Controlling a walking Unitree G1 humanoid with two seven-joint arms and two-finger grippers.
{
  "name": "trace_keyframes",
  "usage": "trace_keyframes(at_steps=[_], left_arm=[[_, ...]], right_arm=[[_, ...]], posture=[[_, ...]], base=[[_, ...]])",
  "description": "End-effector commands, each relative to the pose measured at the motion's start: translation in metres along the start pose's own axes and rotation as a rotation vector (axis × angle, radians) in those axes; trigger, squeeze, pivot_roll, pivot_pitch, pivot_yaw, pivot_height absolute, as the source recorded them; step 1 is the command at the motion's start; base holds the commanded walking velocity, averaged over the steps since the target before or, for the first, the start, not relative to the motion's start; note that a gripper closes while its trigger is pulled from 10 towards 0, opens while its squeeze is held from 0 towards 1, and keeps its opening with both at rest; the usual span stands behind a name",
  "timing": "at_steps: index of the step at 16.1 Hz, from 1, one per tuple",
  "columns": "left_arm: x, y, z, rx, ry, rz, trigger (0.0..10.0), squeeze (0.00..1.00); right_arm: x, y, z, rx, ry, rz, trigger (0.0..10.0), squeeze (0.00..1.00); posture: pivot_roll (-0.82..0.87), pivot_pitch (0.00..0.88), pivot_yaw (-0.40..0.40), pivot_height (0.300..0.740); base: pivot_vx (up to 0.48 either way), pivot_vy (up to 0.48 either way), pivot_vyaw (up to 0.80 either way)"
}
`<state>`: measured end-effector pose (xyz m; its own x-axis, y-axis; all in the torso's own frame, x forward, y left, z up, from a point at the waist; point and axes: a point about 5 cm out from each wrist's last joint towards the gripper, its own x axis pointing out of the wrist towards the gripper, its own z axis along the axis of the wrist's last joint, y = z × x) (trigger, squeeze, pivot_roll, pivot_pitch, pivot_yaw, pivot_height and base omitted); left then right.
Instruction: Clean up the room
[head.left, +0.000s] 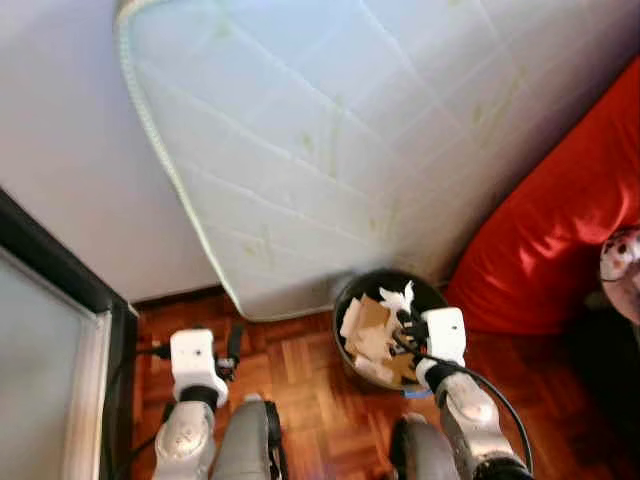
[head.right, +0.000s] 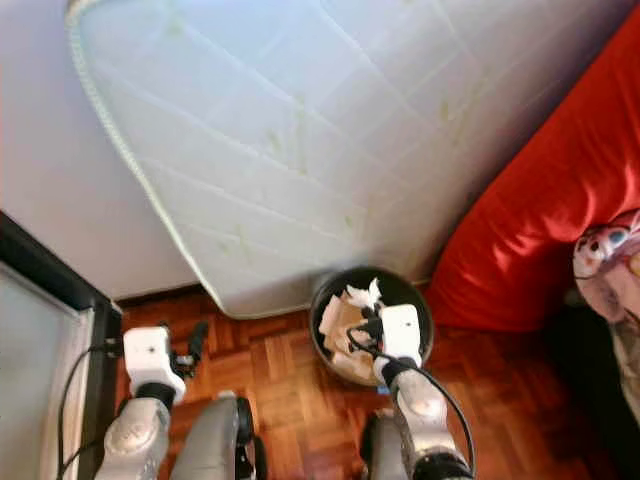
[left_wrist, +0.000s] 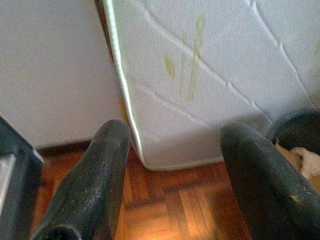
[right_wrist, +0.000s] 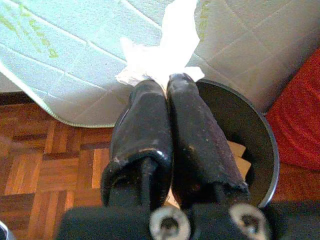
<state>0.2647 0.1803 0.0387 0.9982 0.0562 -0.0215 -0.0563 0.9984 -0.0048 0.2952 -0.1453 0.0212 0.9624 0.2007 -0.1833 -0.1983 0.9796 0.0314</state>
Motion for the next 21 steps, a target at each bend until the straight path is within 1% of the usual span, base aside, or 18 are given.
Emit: trace_keyframes(at_steps=[1, 4, 8, 9, 10, 12, 14, 15, 16, 18, 21], left_arm=[[-0.006, -0.004, -0.007, -0.023, 0.034, 0.001, 10.0, 0.00], [-0.005, -0.005, -0.007, -0.027, 0.032, -0.001, 10.0, 0.00], [-0.004, -0.007, -0.004, -0.038, 0.018, -0.015, 10.0, 0.00], [-0.004, -0.009, -0.003, -0.039, 0.018, -0.018, 10.0, 0.00], [-0.003, -0.010, -0.002, -0.041, 0.013, -0.022, 10.0, 0.00], [-0.002, -0.011, 0.001, -0.044, 0.006, -0.027, 10.0, 0.00], [-0.005, -0.012, 0.004, -0.046, -0.004, -0.031, 10.0, 0.00], [-0.005, -0.011, 0.004, -0.046, -0.005, -0.032, 10.0, 0.00], [-0.007, -0.010, 0.005, -0.045, -0.007, -0.030, 10.0, 0.00], [-0.012, -0.008, 0.007, -0.044, -0.010, -0.024, 10.0, 0.00], [-0.020, -0.008, 0.009, -0.042, -0.009, -0.022, 10.0, 0.00]], right_arm=[[-0.008, -0.006, -0.014, 0.008, 0.062, -0.018, 10.0, 0.00], [-0.008, -0.006, -0.015, 0.007, 0.078, -0.011, 10.0, 0.00], [-0.006, -0.002, -0.020, 0.003, 0.140, 0.023, 10.0, 0.00], [-0.006, -0.002, -0.026, -0.008, 0.201, 0.015, 10.0, 0.00], [-0.006, -0.002, -0.032, 0.012, 0.267, 0.004, 10.0, 0.00], [-0.005, -0.002, -0.036, 0.072, 0.321, -0.034, 10.0, 0.00], [-0.003, 0.000, -0.040, 0.108, 0.399, -0.064, 10.0, 0.00], [-0.003, 0.001, -0.039, 0.111, 0.403, -0.064, 10.0, 0.00], [0.000, 0.003, -0.037, 0.094, 0.419, -0.066, 10.0, 0.00], [0.008, 0.005, -0.028, 0.133, 0.402, -0.096, 10.0, 0.00], [0.018, 0.010, -0.016, 0.134, 0.375, -0.115, 10.0, 0.00]], posture=[[0.04, 0.252, 0.009, 0.612], [0.04, 0.255, 0.011, 0.612], [0.05, 0.262, 0.015, 0.612], [0.05, 0.265, 0.016, 0.612], [0.06, 0.272, 0.017, 0.612], [0.07, 0.282, 0.020, 0.612], [0.10, 0.297, 0.019, 0.612], [0.10, 0.299, 0.019, 0.612], [0.12, 0.314, 0.017, 0.612], [0.14, 0.332, 0.015, 0.612], [0.17, 0.360, 0.014, 0.612]], base=[[0.337, 0.000, 0.00], [0.336, 0.000, 0.00], [0.000, 0.000, 0.00], [0.000, 0.000, 0.00], [0.000, 0.000, 0.00], [0.000, 0.000, 0.00], [0.000, 0.000, 0.00], [0.000, 0.000, 0.00], [0.000, 0.000, 0.00], [0.000, 0.000, 0.00], [0.000, 0.000, 0.00]])
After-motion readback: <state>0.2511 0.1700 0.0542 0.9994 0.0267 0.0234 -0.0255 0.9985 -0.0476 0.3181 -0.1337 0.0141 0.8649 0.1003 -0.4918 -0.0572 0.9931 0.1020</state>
